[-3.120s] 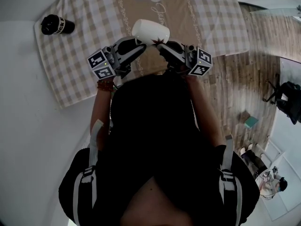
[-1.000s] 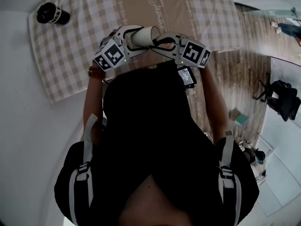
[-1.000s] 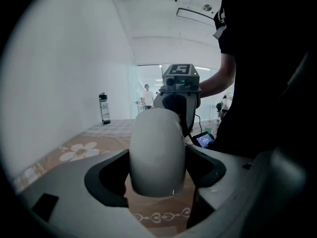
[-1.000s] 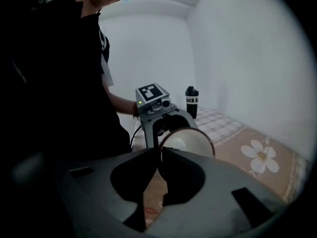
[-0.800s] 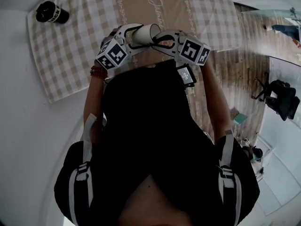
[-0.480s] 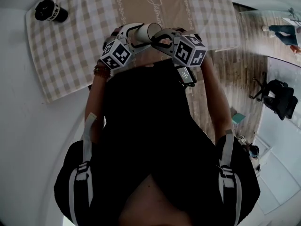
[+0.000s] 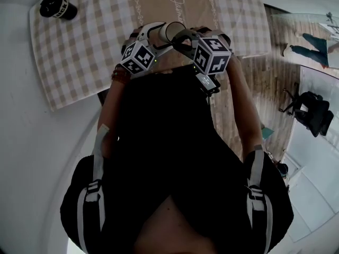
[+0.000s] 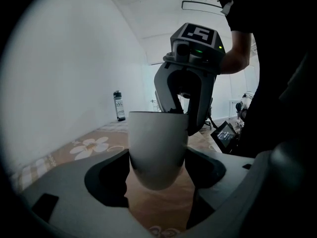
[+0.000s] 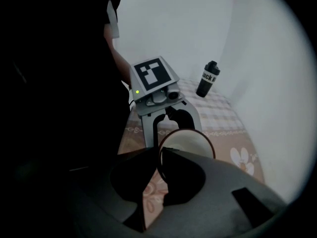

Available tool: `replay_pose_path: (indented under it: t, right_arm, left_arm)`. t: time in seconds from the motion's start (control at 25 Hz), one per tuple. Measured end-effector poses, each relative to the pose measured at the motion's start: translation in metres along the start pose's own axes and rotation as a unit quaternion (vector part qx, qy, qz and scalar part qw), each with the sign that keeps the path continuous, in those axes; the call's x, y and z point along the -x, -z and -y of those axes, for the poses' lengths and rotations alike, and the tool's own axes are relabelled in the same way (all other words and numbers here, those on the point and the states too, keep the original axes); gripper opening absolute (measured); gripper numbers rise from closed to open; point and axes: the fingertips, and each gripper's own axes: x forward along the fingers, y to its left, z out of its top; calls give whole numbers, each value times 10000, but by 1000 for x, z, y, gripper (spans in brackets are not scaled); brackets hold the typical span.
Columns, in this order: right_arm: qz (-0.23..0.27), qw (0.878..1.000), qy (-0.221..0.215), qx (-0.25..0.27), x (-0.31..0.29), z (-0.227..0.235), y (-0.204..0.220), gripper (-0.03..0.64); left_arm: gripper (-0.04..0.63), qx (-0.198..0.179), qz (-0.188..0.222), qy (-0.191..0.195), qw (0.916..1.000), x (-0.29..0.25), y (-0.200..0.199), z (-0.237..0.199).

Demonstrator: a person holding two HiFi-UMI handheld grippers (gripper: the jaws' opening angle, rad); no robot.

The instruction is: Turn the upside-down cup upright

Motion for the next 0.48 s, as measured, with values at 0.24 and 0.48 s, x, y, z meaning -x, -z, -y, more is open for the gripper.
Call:
replay_pose_path:
  t: [0.24, 0.48]
  right_arm:
    - [-239, 9996, 49, 168, -6, 0, 2, 32]
    - [-345, 9992, 29, 218, -11, -2, 2, 35]
  left_arm:
    - [359, 21, -77, -132, 9999, -5, 5, -1]
    - [359, 65, -113, -67, 9999, -8, 9, 1]
